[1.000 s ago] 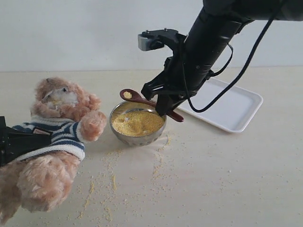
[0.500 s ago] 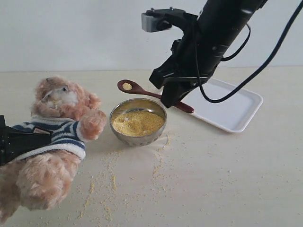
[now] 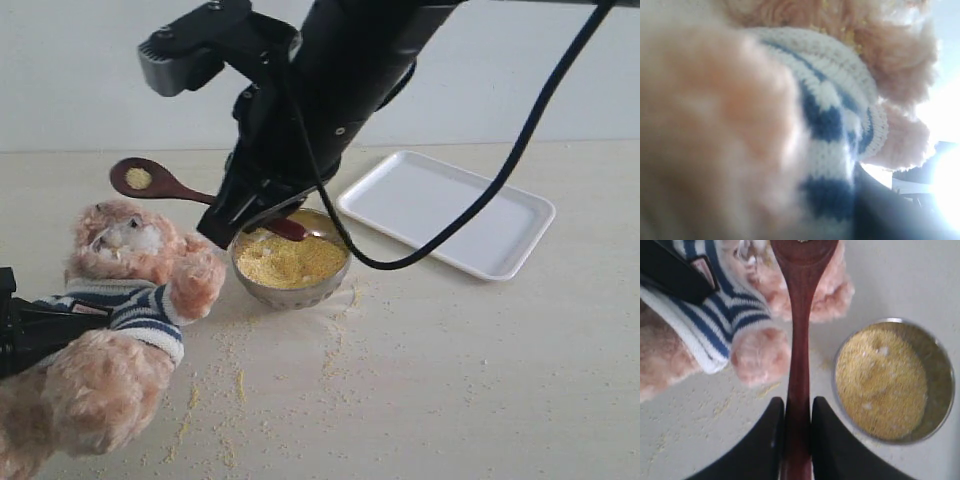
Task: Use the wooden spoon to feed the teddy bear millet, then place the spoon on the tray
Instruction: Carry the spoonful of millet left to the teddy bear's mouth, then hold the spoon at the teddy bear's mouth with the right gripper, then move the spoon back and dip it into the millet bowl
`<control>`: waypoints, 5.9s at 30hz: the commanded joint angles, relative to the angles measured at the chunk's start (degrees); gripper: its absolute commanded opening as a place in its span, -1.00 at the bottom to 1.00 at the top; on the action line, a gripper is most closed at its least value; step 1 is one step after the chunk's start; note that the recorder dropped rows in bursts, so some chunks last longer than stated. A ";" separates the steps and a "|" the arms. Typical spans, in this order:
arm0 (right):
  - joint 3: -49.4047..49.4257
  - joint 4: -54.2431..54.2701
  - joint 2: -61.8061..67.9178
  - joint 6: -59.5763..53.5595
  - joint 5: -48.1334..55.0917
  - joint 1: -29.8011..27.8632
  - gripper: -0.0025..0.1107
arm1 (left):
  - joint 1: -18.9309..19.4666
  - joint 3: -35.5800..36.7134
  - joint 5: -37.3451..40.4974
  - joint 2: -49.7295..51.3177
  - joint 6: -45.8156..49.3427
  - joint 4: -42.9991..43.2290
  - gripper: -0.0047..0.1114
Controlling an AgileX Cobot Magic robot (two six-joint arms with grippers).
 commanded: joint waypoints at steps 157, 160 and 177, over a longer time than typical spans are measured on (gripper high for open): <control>-0.13 -53.11 12.65 7.02 8.36 1.94 -0.96 | -0.03 0.33 2.02 -0.07 6.80 -3.69 -0.83; -0.13 -51.73 14.15 7.28 7.30 1.94 -0.96 | -0.03 0.09 2.05 -0.07 6.80 -3.69 -0.83; -0.13 -41.86 16.56 6.94 4.63 1.94 -0.96 | -0.03 0.07 2.15 -0.07 6.80 -3.69 -0.83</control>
